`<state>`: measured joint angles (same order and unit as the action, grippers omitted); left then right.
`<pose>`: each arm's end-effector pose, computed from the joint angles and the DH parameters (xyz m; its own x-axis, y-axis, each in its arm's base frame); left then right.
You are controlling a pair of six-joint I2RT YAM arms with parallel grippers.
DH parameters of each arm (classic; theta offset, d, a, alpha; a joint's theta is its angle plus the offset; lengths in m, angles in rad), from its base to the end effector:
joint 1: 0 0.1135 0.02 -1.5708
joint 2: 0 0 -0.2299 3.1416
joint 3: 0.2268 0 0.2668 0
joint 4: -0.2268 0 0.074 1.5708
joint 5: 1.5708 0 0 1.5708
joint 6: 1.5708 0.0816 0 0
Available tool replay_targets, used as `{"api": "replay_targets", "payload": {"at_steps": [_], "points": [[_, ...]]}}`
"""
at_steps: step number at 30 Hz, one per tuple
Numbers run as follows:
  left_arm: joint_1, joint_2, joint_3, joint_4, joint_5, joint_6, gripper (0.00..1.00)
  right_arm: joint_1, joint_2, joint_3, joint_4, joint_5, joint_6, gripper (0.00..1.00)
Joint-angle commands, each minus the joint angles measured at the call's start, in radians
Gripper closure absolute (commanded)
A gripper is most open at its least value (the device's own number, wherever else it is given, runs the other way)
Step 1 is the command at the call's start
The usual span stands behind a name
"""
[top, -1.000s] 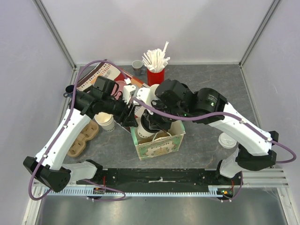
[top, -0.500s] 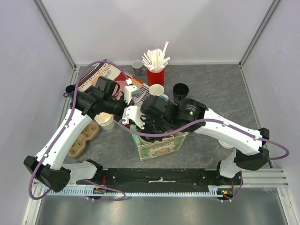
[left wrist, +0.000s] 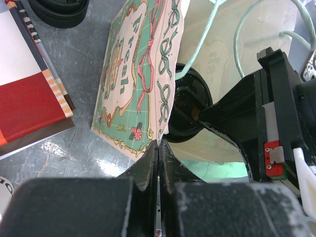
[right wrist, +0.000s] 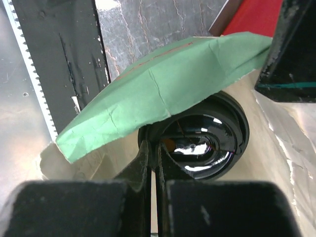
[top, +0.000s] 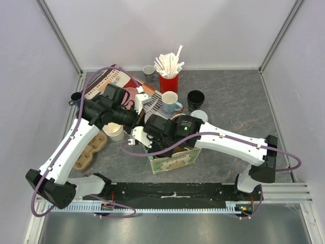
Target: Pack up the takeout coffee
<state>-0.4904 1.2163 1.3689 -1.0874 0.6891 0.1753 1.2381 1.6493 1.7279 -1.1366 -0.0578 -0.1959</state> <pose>0.2132 -0.1726 0.3177 -0.5773 0.4608 -0.6741 0.8098 0.4292 -0.4001 0.1160 0.3501 0.2874 -0.0937 -0.8661 -0.4910 -0.9900 0.1332 -0.0461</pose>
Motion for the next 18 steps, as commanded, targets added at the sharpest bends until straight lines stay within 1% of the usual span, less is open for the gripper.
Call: {"api": "replay_targets", "payload": {"at_steps": [1,5,11,14,15,18], "points": [[-0.002,-0.023,-0.002,0.046,0.053,0.004,0.98,0.004,-0.008,-0.057,0.086,-0.019,-0.031,1.0],[-0.002,-0.021,-0.002,0.05,0.055,0.001,0.98,0.003,0.006,-0.116,0.123,-0.051,-0.033,1.0],[-0.002,-0.024,0.007,0.05,0.052,0.01,0.98,-0.014,0.021,-0.14,0.123,-0.114,-0.011,1.0],[-0.002,-0.04,0.016,0.064,0.015,0.038,0.98,-0.014,0.014,-0.096,0.075,-0.154,0.01,1.0],[-0.002,-0.046,0.018,0.073,-0.005,0.046,0.98,-0.014,0.012,-0.087,0.051,-0.189,0.016,1.0],[-0.004,-0.057,0.027,0.095,0.006,0.066,0.98,-0.014,0.004,-0.09,0.032,-0.208,0.044,1.0]]}}
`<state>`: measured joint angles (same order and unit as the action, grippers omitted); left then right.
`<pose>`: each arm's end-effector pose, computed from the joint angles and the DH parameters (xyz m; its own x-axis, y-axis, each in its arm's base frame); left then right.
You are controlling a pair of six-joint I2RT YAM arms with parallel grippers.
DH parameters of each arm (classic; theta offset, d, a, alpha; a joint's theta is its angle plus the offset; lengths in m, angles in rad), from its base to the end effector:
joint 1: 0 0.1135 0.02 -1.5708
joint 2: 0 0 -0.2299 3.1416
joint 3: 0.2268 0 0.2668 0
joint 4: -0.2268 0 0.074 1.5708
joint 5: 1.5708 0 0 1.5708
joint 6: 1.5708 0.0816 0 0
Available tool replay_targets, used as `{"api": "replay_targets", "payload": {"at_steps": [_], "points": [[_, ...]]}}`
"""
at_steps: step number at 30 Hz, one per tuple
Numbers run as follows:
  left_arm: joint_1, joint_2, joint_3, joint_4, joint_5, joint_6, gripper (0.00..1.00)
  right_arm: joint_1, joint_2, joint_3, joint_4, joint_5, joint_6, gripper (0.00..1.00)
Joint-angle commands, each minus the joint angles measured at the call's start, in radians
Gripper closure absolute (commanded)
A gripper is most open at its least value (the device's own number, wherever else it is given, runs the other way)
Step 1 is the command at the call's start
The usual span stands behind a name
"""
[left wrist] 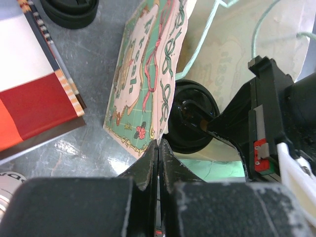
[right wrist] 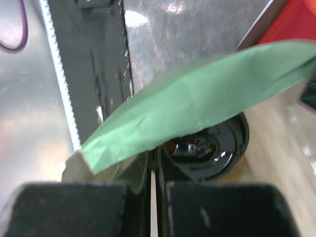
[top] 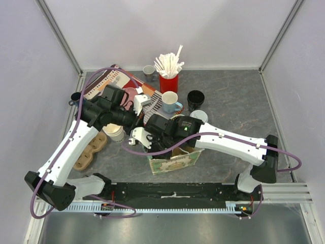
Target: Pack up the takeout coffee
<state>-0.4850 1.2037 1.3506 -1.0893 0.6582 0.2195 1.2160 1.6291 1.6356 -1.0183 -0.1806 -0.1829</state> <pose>0.2132 -0.1688 0.3134 -0.5489 0.4840 -0.6815 0.8263 0.4373 -0.3550 0.1165 0.3565 0.2739 -0.1158 -0.8276 -0.5492 -0.9932 0.1036 0.0533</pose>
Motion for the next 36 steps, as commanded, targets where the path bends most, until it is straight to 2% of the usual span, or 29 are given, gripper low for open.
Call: {"api": "replay_targets", "payload": {"at_steps": [1,9,12,13,14,15,17,21,25,31,36], "points": [[-0.009,-0.044,0.047,0.098,0.044,0.017,0.98,0.008,0.026,-0.016,-0.08,-0.083,0.037,1.0],[-0.02,-0.065,0.015,0.097,0.067,0.003,0.98,0.0,0.094,-0.002,-0.057,-0.086,0.051,1.0],[-0.021,-0.072,0.004,0.095,0.067,0.004,0.98,-0.003,0.091,-0.014,-0.049,-0.042,0.056,1.0],[-0.021,-0.07,0.004,0.097,0.069,0.003,0.98,-0.003,0.089,-0.017,-0.048,-0.027,0.057,0.96],[-0.021,-0.07,0.002,0.095,0.072,0.001,0.98,-0.001,0.087,-0.014,-0.048,-0.011,0.056,0.86],[-0.021,-0.069,0.002,0.097,0.073,0.001,0.98,-0.003,0.081,-0.013,-0.046,-0.002,0.057,0.8],[-0.023,-0.064,0.002,0.097,0.075,0.003,0.98,-0.001,0.078,0.003,-0.046,0.009,0.057,0.71],[-0.024,-0.062,0.001,0.097,0.078,0.007,0.98,-0.003,0.077,0.036,-0.051,0.021,0.06,0.61],[-0.027,-0.061,0.001,0.095,0.075,0.009,0.98,-0.001,0.072,0.087,-0.049,0.016,0.072,0.56],[-0.035,-0.061,0.001,0.092,0.072,0.017,0.98,-0.001,0.031,0.145,-0.04,0.029,0.1,0.39],[-0.038,-0.056,-0.002,0.089,0.069,0.02,0.98,-0.001,0.002,0.167,-0.039,0.05,0.122,0.32]]}}
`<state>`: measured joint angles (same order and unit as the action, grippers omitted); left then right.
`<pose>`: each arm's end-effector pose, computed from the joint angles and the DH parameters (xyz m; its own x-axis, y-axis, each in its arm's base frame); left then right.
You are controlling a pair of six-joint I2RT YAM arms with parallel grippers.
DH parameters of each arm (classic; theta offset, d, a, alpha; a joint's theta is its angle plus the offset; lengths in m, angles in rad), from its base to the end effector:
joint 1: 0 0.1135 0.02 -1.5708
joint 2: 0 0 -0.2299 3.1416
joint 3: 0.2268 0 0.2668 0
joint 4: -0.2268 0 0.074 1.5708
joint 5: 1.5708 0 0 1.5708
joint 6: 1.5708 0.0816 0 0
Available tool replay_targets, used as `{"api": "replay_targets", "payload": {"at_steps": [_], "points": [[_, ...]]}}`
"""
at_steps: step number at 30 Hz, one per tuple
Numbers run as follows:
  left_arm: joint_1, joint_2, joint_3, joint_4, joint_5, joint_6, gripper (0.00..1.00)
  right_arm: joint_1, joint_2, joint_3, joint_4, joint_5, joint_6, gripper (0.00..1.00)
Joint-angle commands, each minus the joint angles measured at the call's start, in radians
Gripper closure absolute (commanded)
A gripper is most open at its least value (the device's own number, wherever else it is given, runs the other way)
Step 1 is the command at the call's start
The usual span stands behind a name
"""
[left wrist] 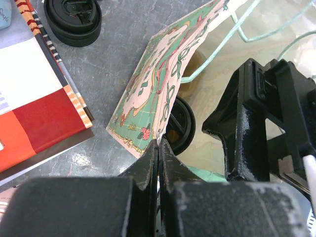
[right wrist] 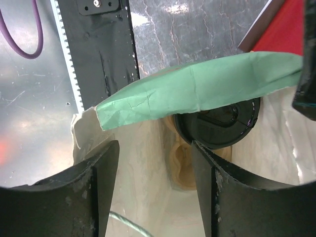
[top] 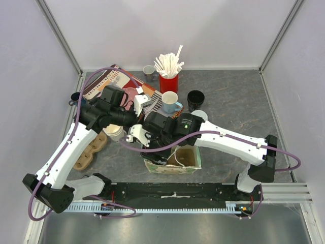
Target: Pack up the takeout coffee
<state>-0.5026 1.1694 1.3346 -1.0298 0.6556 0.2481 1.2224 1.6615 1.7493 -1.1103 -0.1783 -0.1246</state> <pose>0.2098 -0.1721 0.3215 -0.4674 0.4791 -0.7430 0.8700 0.3986 -0.2903 0.1144 0.3574 0.2933 -0.1702 -0.8269 -0.5360 -0.9854 0.1475 0.0854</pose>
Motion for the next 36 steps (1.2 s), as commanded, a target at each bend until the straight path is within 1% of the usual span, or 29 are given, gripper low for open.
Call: {"api": "replay_targets", "payload": {"at_steps": [1,4,7,10,20,27,28,30,31,33,34,35,36], "points": [[-0.022,-0.019,0.014,0.024,0.07,-0.007,0.98,-0.006,-0.032,0.059,0.05,0.048,0.062,0.31],[-0.022,-0.016,0.011,0.016,0.061,-0.006,0.98,-0.008,-0.045,0.075,0.052,0.079,0.066,0.29],[-0.022,-0.022,0.006,0.014,0.053,-0.001,0.98,-0.009,-0.054,0.096,0.046,0.15,0.077,0.25],[-0.022,-0.02,0.003,0.013,0.052,-0.001,0.98,-0.009,-0.06,0.125,0.046,0.201,0.091,0.25],[-0.024,-0.005,0.006,0.013,0.047,0.019,0.98,-0.009,-0.077,0.216,0.032,0.192,0.082,0.19],[-0.024,0.001,0.012,0.008,0.05,0.046,0.98,-0.018,-0.097,0.318,0.052,0.178,0.123,0.15],[-0.024,0.006,0.015,0.001,0.05,0.052,0.98,-0.026,-0.103,0.331,0.058,0.14,0.15,0.15],[-0.024,0.013,0.017,-0.01,0.064,0.072,0.98,-0.063,-0.111,0.37,0.087,0.077,0.184,0.15],[-0.024,0.016,0.023,-0.016,0.07,0.08,0.98,-0.082,-0.112,0.386,0.095,0.062,0.23,0.15],[-0.024,0.03,0.032,-0.038,0.088,0.103,0.98,-0.161,-0.118,0.426,0.118,0.022,0.279,0.16],[-0.024,0.032,0.047,-0.05,0.094,0.114,0.98,-0.193,-0.121,0.44,0.125,0.017,0.337,0.16],[-0.024,0.036,0.052,-0.07,0.098,0.124,0.98,-0.26,-0.127,0.452,0.135,0.022,0.361,0.17],[-0.024,0.036,0.058,-0.079,0.096,0.144,0.98,-0.291,-0.131,0.476,0.135,0.055,0.388,0.17]]}}
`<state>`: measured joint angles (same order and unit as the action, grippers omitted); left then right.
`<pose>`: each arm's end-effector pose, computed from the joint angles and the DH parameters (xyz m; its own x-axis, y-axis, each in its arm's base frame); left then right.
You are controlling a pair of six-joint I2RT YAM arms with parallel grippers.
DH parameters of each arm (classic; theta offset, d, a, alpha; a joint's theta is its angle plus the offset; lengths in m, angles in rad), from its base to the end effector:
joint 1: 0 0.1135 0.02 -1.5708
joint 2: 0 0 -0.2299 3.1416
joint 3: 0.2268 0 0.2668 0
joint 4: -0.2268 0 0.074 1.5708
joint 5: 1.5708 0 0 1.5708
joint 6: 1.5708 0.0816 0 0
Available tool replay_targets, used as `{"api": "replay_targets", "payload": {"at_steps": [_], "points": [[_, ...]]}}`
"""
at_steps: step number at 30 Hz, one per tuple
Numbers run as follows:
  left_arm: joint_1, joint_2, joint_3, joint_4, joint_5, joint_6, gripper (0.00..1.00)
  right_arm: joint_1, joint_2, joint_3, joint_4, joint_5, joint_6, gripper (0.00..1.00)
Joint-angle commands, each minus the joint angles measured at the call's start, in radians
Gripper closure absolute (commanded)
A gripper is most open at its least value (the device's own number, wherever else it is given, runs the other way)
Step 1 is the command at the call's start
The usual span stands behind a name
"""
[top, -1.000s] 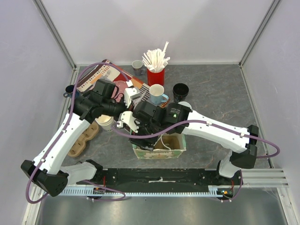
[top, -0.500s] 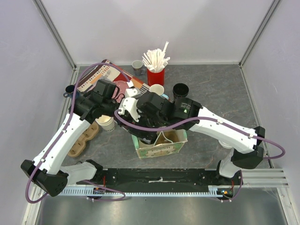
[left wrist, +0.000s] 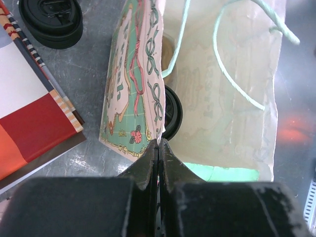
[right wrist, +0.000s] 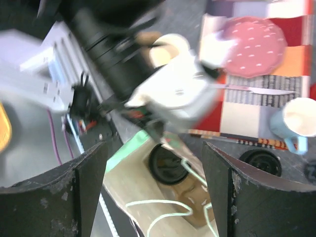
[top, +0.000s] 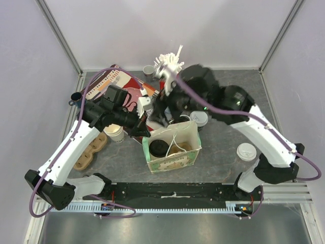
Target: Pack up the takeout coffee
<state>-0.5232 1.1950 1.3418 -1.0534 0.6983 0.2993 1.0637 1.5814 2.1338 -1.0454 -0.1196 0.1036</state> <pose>0.2061 -0.1794 0.3172 -0.4377 0.5132 -0.7383 0.8948 0.3287 -0.3020 0.1609 0.3096 0.4575 -0.3236 -0.3711 -0.8704 -0.8903 0.4310 0.1473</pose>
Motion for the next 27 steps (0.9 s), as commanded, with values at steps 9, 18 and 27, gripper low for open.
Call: {"api": "replay_targets", "payload": {"at_steps": [9,18,27], "points": [[-0.001,-0.008,0.069,-0.146,0.035,0.159,0.98,-0.557,-0.069,0.002,-0.016,0.017,0.252,0.3],[-0.001,0.014,0.121,-0.204,-0.002,0.199,0.98,-0.76,-0.089,-0.341,-0.047,-0.066,-0.096,0.42],[0.0,0.032,0.137,-0.244,-0.016,0.23,0.98,-0.742,-0.189,-0.718,0.171,-0.189,-0.318,0.42]]}}
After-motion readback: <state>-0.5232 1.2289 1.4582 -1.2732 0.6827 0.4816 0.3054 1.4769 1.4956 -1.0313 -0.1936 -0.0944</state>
